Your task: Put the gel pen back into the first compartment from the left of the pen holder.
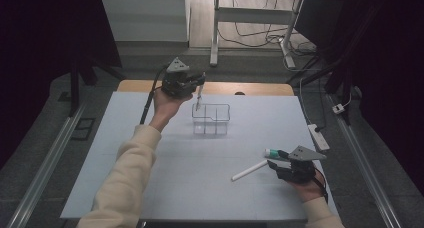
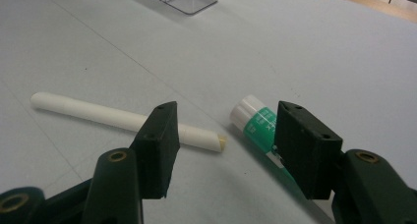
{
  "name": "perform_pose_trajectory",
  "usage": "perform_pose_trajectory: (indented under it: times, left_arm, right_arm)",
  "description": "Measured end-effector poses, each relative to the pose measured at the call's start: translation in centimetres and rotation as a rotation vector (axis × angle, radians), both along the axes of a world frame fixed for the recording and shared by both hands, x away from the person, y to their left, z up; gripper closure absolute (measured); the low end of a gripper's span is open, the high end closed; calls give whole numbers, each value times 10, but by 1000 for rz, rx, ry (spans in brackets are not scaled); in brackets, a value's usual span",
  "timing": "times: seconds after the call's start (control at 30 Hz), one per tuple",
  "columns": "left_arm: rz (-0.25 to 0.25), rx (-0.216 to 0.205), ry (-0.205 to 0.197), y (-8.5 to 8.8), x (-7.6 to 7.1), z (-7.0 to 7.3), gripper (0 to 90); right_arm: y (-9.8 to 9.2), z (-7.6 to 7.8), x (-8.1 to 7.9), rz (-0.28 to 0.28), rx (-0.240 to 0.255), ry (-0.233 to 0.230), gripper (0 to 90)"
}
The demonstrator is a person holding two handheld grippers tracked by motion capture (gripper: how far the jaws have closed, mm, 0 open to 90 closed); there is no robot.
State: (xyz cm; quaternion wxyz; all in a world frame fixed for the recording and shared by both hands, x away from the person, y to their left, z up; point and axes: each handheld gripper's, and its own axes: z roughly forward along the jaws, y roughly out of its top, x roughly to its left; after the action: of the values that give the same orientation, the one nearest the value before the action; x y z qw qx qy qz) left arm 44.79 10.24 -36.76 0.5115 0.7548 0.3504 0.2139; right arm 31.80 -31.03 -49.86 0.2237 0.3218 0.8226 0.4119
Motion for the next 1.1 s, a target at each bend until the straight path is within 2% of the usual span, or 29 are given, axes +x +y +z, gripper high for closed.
perform_pose_trajectory:
  times: [0.2, 0.47, 0.63, 0.67, 0.73, 0.87, 1.1]
  left_arm:
    - [-5, 8, 21, -1, 5, -7, 801]
    - [-13, 13, 33, 2, 3, -10, 800]
    - [-16, 18, 48, 5, 1, -19, 791]
    - [-30, 22, 51, 5, 2, -21, 776]
    - [-33, 41, 58, 5, 1, -22, 584]
    - [-48, 30, 56, 7, -2, -21, 498]
    - [-63, 45, 56, 11, -10, -19, 458]
  right_arm:
    - [-1, 0, 0, -3, -1, 1, 419]
    - [-1, -1, 0, -2, -4, 1, 419]
    - [0, -1, 0, -2, -5, 3, 418]
    - [0, -1, 0, -1, -5, 4, 418]
    - [0, -1, 0, 0, -6, 3, 418]
    - [0, -2, 1, 1, -5, 3, 418]
    - [0, -1, 0, -2, -2, 3, 418]
